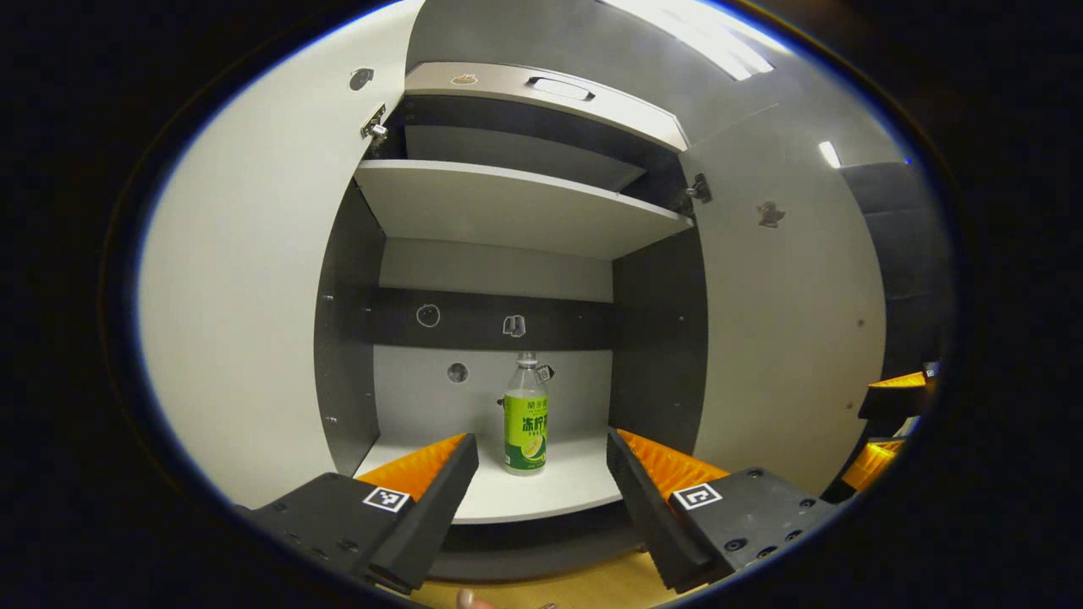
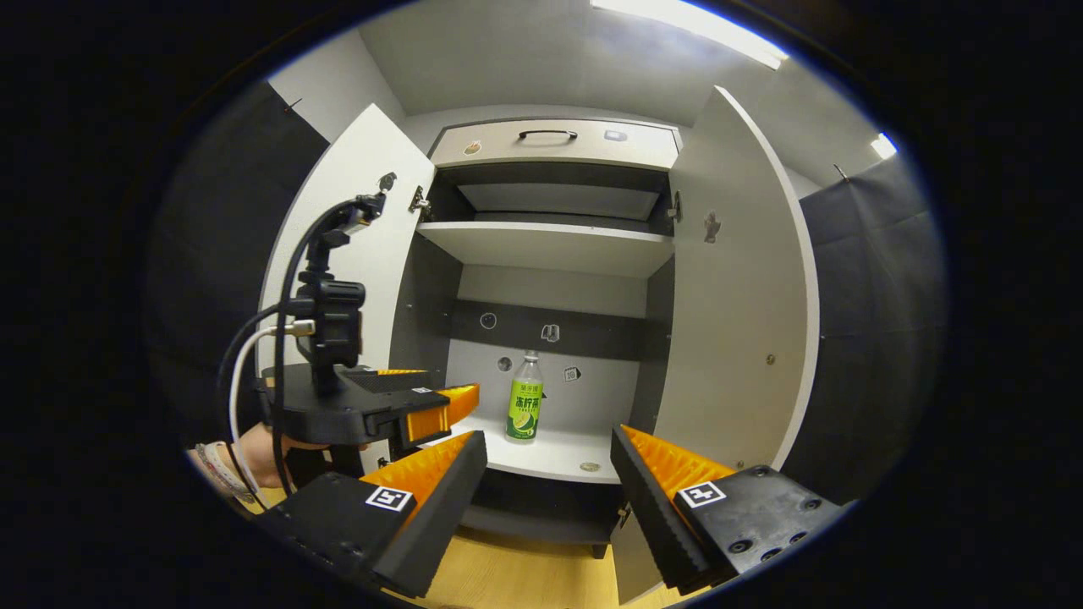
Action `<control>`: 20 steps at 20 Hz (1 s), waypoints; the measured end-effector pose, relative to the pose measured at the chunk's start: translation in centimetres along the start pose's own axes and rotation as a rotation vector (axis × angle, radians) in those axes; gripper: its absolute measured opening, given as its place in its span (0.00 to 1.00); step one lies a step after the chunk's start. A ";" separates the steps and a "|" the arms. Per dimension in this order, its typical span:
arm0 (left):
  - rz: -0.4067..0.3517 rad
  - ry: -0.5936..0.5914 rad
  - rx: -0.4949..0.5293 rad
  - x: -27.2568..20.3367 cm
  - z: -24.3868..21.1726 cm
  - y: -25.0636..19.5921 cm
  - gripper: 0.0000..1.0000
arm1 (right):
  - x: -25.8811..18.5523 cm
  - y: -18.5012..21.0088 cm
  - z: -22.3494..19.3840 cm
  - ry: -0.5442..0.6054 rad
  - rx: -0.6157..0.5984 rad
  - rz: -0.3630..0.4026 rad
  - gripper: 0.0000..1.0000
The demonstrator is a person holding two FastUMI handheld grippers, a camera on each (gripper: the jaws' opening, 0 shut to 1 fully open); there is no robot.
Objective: Grasp the bottle in the cabinet with the left hand and place it on the coaster, then close the right door with the right hand and the left door with the left hand.
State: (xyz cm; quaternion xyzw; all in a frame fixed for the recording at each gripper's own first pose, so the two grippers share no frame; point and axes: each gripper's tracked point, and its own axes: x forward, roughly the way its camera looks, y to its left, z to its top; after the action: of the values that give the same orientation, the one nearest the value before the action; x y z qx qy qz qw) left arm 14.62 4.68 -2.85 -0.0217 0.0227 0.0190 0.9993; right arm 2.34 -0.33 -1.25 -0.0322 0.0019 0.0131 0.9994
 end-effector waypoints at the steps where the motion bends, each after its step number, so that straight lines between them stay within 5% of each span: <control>1: -0.001 0.000 0.001 1.7 -0.1 -0.1 0.97 | 0.7 -0.6 -0.3 0.005 -0.004 0.001 0.98; 9: 0.036 -0.004 0.116 13.0 -2.3 0.9 0.97 | 4.4 -2.8 -1.3 0.009 -0.020 0.020 0.98; 20: 0.053 0.028 0.119 20.0 -5.4 2.6 0.94 | 7.9 -3.3 -1.7 0.010 0.039 0.042 0.98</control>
State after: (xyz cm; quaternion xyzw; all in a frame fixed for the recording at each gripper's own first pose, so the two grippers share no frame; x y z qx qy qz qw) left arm 34.26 7.83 -9.27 0.0381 0.0381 0.0436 0.9976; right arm 10.34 -3.57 -2.75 -0.0128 0.0080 0.0341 0.9993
